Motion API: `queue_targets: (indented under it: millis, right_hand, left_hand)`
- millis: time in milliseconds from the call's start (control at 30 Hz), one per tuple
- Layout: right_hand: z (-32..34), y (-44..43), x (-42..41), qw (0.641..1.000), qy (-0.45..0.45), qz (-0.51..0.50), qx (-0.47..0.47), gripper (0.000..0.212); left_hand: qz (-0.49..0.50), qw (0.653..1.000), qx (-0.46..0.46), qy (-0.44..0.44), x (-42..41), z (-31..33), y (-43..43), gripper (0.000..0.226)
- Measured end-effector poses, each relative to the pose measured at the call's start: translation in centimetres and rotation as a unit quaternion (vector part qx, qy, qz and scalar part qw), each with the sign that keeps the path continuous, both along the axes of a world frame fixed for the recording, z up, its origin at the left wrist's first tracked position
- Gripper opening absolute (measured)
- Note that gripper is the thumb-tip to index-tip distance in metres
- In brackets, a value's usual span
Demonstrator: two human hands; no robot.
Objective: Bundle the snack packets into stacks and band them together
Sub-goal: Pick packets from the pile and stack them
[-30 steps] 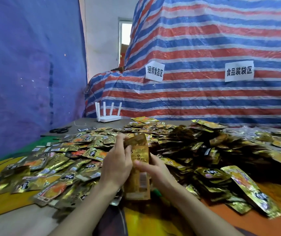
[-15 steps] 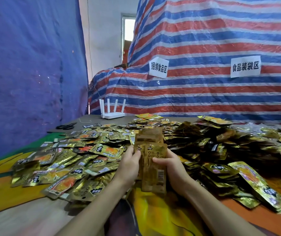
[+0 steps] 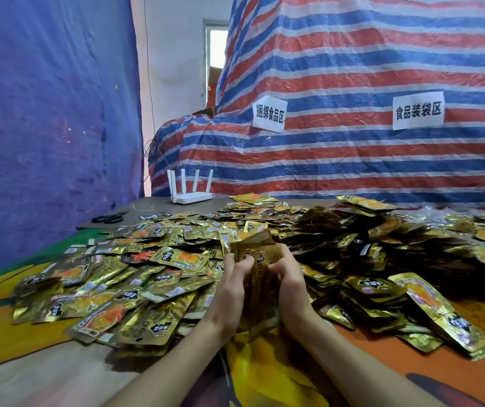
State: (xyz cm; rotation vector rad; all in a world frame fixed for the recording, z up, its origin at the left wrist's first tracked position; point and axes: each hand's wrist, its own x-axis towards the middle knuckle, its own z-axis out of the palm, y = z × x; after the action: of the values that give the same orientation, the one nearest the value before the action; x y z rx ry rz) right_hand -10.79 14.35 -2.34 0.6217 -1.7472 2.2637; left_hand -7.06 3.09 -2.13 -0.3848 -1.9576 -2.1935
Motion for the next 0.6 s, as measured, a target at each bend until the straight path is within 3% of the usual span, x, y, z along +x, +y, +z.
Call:
queue_targets:
  millis: [133,200,267,400,533,600]
  right_hand:
    - [0.0,0.0,-0.1,0.999,-0.020,0.006,-0.036,0.044]
    - [0.0,-0.2,-0.2,0.997,-0.047,-0.002,-0.061,0.045]
    - [0.2,-0.3,-0.1,0.992,-0.094,0.005,-0.087,0.054]
    - [0.8,-0.2,-0.2,0.981,-0.147,0.053,-0.117,0.058]
    - [1.2,-0.5,0.0,0.981,-0.138,0.096,-0.093,0.060]
    - [1.3,-0.6,0.0,0.981,-0.123,0.120,-0.088,0.050]
  left_hand:
    - [-0.018,0.998,-0.051,0.032,0.1,-0.4,-0.1,0.045]
    - [0.043,0.982,-0.174,0.053,-0.1,-0.4,0.1,0.036]
    - [0.116,0.948,-0.278,0.106,-0.3,-0.4,0.2,0.049]
    - [0.108,0.958,-0.229,0.131,-0.8,-0.6,0.3,0.056]
    - [0.064,0.978,-0.165,0.114,-1.1,-0.3,0.4,0.055]
    - [0.048,0.979,-0.165,0.110,-1.2,-0.3,0.5,0.052]
